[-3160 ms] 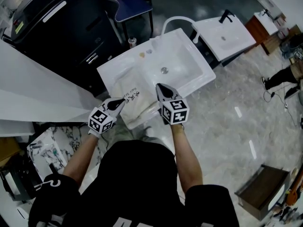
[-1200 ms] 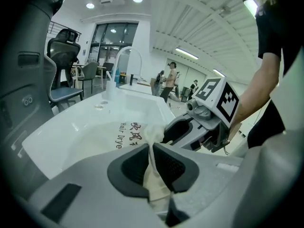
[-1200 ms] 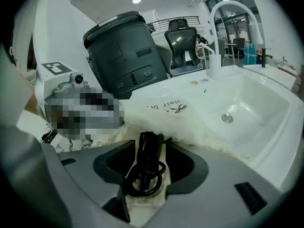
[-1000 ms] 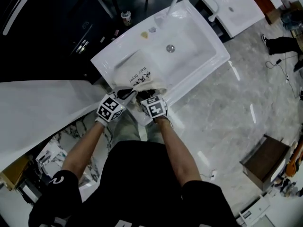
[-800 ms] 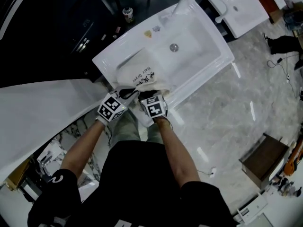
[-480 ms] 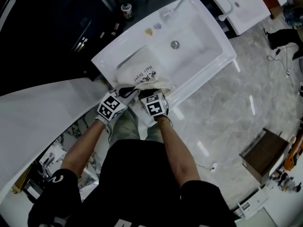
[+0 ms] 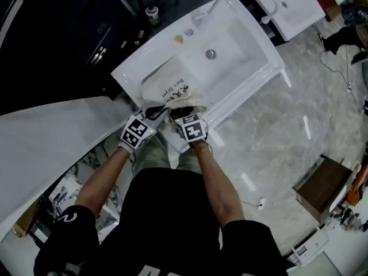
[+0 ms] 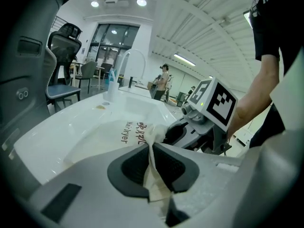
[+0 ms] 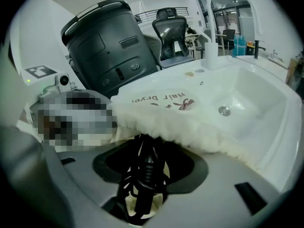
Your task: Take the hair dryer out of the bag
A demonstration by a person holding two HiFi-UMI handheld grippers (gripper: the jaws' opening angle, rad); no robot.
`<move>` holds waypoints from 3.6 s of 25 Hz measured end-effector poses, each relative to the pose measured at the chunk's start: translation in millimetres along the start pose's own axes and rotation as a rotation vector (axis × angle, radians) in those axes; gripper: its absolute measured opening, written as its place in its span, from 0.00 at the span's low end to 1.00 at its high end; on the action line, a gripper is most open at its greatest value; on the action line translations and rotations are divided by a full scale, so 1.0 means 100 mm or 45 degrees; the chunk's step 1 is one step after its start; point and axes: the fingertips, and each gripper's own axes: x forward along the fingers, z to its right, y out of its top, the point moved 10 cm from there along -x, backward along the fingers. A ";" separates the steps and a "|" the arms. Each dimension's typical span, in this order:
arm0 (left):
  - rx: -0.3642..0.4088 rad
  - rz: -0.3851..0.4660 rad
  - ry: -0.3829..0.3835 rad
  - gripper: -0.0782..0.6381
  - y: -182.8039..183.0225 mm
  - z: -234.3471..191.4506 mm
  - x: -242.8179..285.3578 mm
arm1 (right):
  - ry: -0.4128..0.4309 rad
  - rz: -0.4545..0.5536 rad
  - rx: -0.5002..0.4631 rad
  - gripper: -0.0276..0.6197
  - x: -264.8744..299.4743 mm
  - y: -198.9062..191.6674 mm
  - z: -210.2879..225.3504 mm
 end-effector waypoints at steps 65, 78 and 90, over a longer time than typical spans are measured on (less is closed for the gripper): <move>0.242 0.095 0.128 0.18 0.13 1.94 -0.01 | 0.283 0.160 0.098 0.34 -1.15 -0.77 0.49; 0.287 -0.055 -0.053 0.22 -0.06 2.11 0.34 | 0.316 0.150 0.083 0.35 -1.11 -0.78 0.54; 0.254 -0.029 -0.150 0.12 -0.07 2.27 0.33 | 0.316 0.142 0.059 0.35 -1.14 -0.76 0.57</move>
